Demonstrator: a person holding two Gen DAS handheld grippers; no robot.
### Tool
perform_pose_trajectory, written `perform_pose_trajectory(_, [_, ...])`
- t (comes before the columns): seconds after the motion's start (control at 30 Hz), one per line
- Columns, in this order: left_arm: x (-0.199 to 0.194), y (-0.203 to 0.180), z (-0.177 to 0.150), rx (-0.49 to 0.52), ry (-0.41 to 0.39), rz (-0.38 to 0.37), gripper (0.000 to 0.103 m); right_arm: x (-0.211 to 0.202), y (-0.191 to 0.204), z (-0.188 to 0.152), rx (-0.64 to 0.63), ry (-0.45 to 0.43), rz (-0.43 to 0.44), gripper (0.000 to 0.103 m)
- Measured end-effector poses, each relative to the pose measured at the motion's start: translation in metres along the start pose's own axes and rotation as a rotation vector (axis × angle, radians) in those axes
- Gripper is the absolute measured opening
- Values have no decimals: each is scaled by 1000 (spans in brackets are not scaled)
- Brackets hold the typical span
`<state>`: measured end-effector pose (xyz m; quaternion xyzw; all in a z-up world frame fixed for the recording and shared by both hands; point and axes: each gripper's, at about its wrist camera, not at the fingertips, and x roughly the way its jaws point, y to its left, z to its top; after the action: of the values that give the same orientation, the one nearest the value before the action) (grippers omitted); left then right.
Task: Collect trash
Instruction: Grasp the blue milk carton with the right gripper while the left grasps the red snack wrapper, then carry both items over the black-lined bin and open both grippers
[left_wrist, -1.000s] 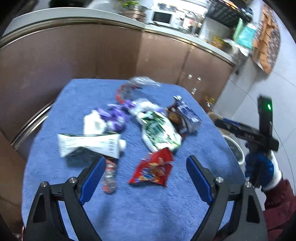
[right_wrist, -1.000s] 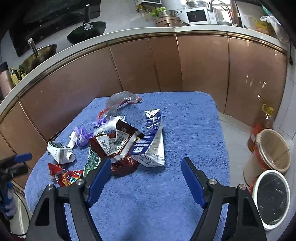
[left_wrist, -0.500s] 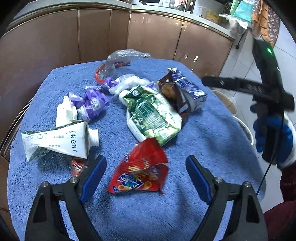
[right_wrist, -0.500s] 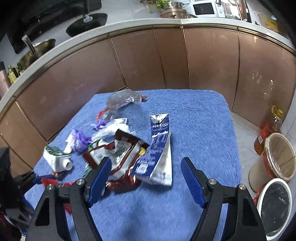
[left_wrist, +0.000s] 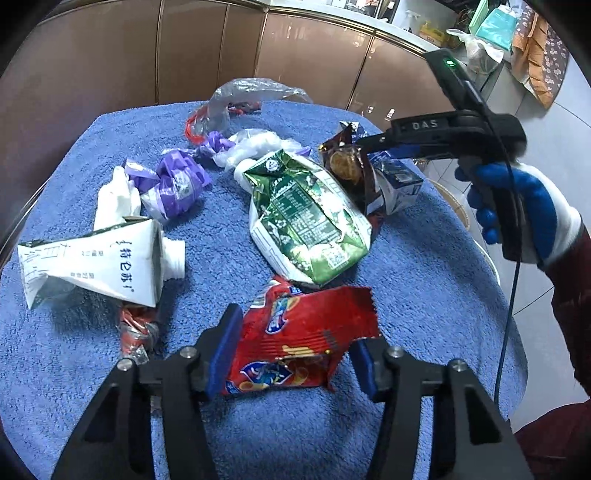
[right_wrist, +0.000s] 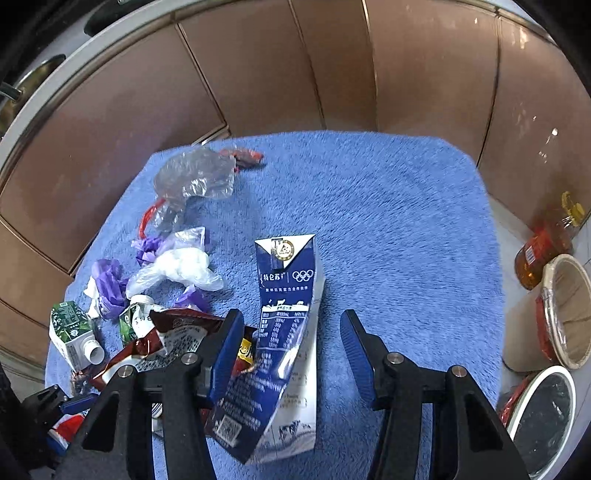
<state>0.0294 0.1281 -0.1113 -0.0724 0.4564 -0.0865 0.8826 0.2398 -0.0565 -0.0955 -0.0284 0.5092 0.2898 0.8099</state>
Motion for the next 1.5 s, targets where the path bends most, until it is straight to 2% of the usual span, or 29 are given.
perform_pose_trajectory(0.17, [2, -1, -2, 1, -5, -2, 34, 17, 1, 1, -16, 75, 15, 52])
perform_pose_trajectory(0.27, [2, -2, -2, -5, -15, 0, 29, 24, -1, 1, 1, 93, 26, 34])
perform_pose_trajectory(0.33, [0, -2, -2, -9, -25, 0, 23, 24, -7, 0, 37, 88, 56, 33])
perform_pose_trajectory(0.5, [-9, -1, -2, -36, -41, -7, 19, 7, -17, -7, 80, 34, 91, 33])
perform_pose_trajectory(0.63, [-21, -4, -1, -59, -60, -27, 17, -18, -20, -19, 110, -27, 158, 33])
perform_pose_trajectory(0.77, [-34, -13, 2, -63, -76, -56, 17, -55, -19, -44, 121, -101, 208, 33])
perform_pose_trajectory(0.9, [-48, -32, 14, -24, -96, -77, 17, -92, -23, -69, 146, -179, 216, 33])
perform_pose_trajectory(1.07, [-51, -72, 43, 53, -107, -109, 17, -144, -52, -105, 204, -304, 139, 33])
perform_pose_trajectory(1.17, [-40, -110, 68, 114, -101, -144, 17, -177, -94, -131, 285, -381, 49, 33])
perform_pose_trajectory(1.33, [-3, -198, 109, 250, -66, -227, 17, -201, -158, -170, 401, -440, -157, 33])
perform_pose_trajectory(1.5, [52, -294, 141, 357, -5, -315, 17, -201, -215, -207, 521, -471, -253, 33])
